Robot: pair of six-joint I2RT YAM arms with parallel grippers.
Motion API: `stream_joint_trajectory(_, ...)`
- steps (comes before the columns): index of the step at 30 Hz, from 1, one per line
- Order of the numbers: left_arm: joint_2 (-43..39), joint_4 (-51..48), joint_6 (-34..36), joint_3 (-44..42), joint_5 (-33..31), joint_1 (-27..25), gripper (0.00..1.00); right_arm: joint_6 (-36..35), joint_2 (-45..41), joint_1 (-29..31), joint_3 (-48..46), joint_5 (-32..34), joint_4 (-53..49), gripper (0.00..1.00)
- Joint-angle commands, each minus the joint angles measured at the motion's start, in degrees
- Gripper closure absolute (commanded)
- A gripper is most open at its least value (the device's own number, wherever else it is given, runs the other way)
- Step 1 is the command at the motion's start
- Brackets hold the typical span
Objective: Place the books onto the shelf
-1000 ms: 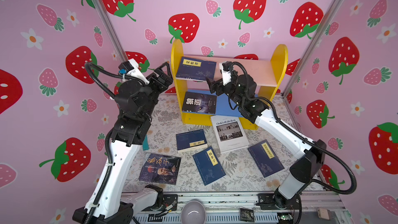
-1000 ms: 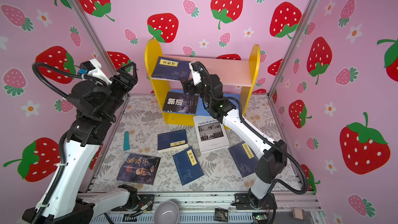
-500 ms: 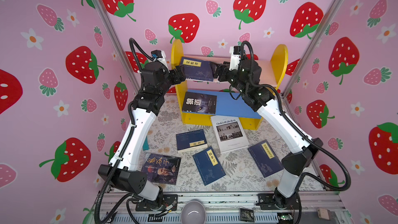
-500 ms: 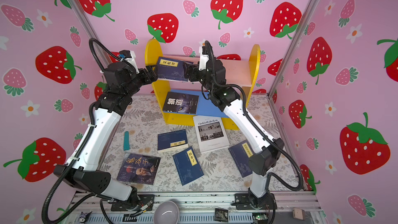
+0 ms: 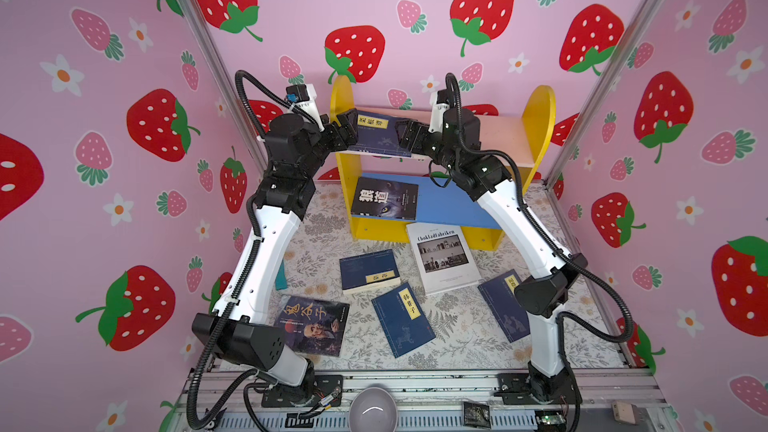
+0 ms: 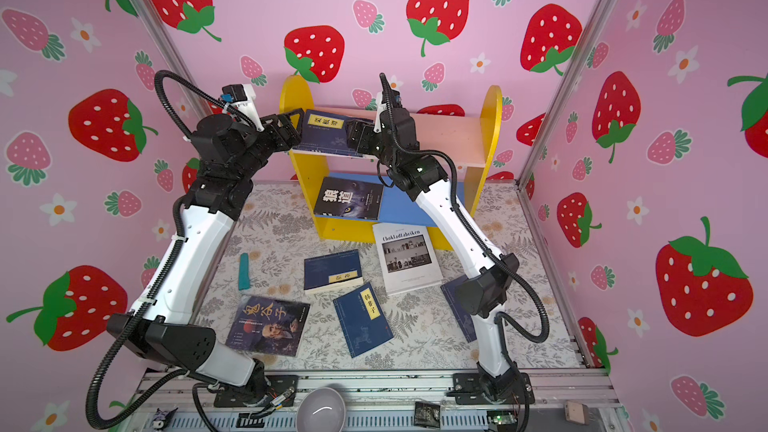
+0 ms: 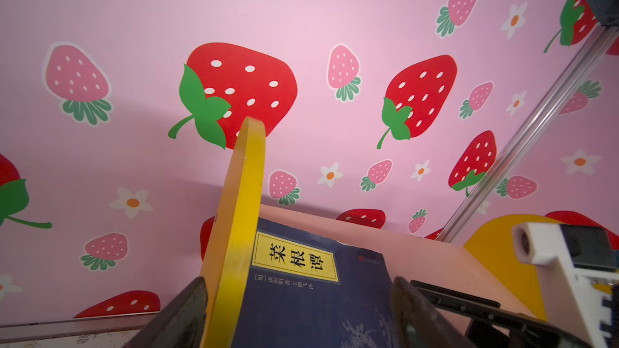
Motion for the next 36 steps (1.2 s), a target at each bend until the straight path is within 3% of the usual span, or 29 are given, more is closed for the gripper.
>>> stream_joint_trajectory(1, 2.17, 2.55, -1.51, 3.28, 5.66, 0.31, 0.14, 3.75, 2.05, 0.12, -0.20, -1.95, -3.86, 0.22)
stream_joint_trajectory(12, 3.37, 5.95, -8.10, 3.70, 13.03, 0.76, 0.14, 7.16, 7.07, 0.58, -0.65, -13.44, 5.23, 0.24)
stream_joint_trajectory(23, 1.05, 8.68, -13.52, 0.68, 18.22, 1.05, 0.14, 7.67, 8.94, -0.15, 0.77, -15.97, 8.16, 0.24)
stream_joint_trajectory(29, 0.26, 10.50, -17.58, -0.87, 20.49, 1.03, 0.15, -4.30, 2.82, -3.53, 0.44, -10.95, 10.84, 0.19)
stream_joint_trajectory(33, 0.50, 9.63, -18.18, -0.40, 20.32, 0.89, 0.16, -10.68, -3.92, -6.93, -1.31, -18.72, 12.46, 0.17)
stream_joint_trajectory(36, 1.00, 9.24, -18.05, -0.10, 19.79, 0.64, 0.17, -14.50, -11.96, -7.08, -9.05, -19.33, 13.35, 0.15)
